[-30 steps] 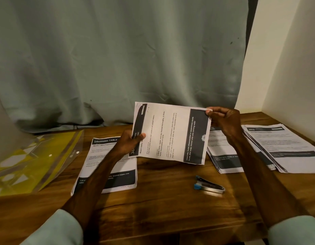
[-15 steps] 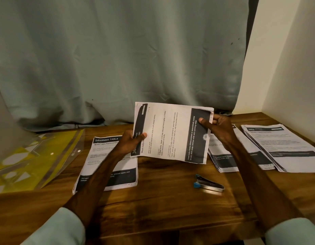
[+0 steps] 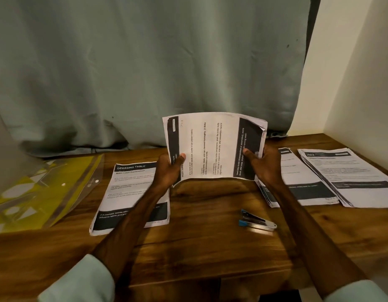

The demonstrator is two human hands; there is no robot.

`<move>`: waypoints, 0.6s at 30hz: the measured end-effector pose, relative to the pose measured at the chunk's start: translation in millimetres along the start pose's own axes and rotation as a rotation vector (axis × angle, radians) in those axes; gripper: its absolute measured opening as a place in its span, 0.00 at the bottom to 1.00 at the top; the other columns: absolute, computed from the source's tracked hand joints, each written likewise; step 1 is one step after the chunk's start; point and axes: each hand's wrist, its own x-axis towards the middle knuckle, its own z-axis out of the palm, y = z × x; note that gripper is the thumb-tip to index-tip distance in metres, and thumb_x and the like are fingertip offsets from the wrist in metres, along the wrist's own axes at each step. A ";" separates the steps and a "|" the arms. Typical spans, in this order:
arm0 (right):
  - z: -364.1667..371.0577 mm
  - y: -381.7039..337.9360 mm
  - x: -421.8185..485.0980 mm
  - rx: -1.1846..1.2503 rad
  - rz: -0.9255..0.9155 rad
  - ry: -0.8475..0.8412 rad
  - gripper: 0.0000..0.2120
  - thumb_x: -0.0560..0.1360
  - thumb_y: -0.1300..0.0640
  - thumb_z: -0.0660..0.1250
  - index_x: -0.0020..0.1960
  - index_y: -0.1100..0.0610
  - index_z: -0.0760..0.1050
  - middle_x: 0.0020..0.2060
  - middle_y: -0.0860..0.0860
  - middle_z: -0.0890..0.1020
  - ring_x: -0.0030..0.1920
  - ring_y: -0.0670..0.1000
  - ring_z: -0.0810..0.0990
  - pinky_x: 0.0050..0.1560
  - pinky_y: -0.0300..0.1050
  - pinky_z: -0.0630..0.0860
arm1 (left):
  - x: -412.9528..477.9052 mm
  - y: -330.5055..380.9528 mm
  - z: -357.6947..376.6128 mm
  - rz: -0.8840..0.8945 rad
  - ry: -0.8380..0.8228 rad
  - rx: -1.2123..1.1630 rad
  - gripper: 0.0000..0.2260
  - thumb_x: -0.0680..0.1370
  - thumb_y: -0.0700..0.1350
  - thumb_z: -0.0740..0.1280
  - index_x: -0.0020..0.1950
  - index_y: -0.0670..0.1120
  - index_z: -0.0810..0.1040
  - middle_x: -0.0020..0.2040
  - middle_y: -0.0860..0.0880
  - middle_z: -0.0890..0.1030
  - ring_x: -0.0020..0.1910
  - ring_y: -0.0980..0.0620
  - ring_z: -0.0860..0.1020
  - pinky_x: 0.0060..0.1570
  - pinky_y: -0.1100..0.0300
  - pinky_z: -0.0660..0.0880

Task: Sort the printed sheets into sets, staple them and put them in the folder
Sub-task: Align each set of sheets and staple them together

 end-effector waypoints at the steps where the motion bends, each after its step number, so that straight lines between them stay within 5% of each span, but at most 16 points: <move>1: 0.8 -0.2 -1.7 -0.002 0.000 0.016 0.21 0.78 0.54 0.71 0.67 0.62 0.75 0.60 0.57 0.82 0.53 0.53 0.83 0.53 0.51 0.81 | -1.5 -1.2 3.2 0.003 0.009 -0.010 0.14 0.83 0.47 0.66 0.66 0.42 0.77 0.55 0.47 0.83 0.47 0.51 0.84 0.40 0.64 0.81; 3: 3.5 5.7 -8.8 -0.037 0.021 0.037 0.22 0.78 0.53 0.71 0.68 0.62 0.74 0.61 0.59 0.82 0.55 0.56 0.83 0.53 0.50 0.81 | -6.0 -10.3 11.2 -0.012 0.031 -0.009 0.15 0.83 0.48 0.67 0.66 0.42 0.77 0.57 0.46 0.83 0.46 0.54 0.84 0.38 0.66 0.80; 7: 11.4 23.6 -27.5 -0.105 0.058 0.036 0.22 0.79 0.56 0.70 0.69 0.63 0.73 0.62 0.59 0.81 0.55 0.56 0.83 0.40 0.28 0.72 | -19.8 -31.0 28.0 -0.069 0.045 0.054 0.17 0.83 0.45 0.66 0.70 0.40 0.75 0.64 0.41 0.81 0.58 0.44 0.83 0.48 0.61 0.79; 12: 12.3 19.2 -26.6 -0.136 0.043 0.062 0.21 0.79 0.54 0.70 0.68 0.64 0.74 0.61 0.60 0.81 0.57 0.59 0.83 0.44 0.34 0.73 | -17.8 -22.0 30.5 -0.019 0.093 0.044 0.17 0.83 0.46 0.66 0.70 0.40 0.75 0.65 0.41 0.81 0.59 0.43 0.83 0.46 0.64 0.80; 18: 21.2 24.8 -36.0 -0.174 0.007 0.045 0.19 0.80 0.57 0.69 0.67 0.65 0.75 0.60 0.61 0.82 0.54 0.56 0.83 0.35 0.23 0.69 | -31.9 -23.3 41.3 -0.020 0.097 0.100 0.16 0.84 0.47 0.64 0.68 0.39 0.76 0.65 0.39 0.81 0.59 0.39 0.82 0.52 0.56 0.78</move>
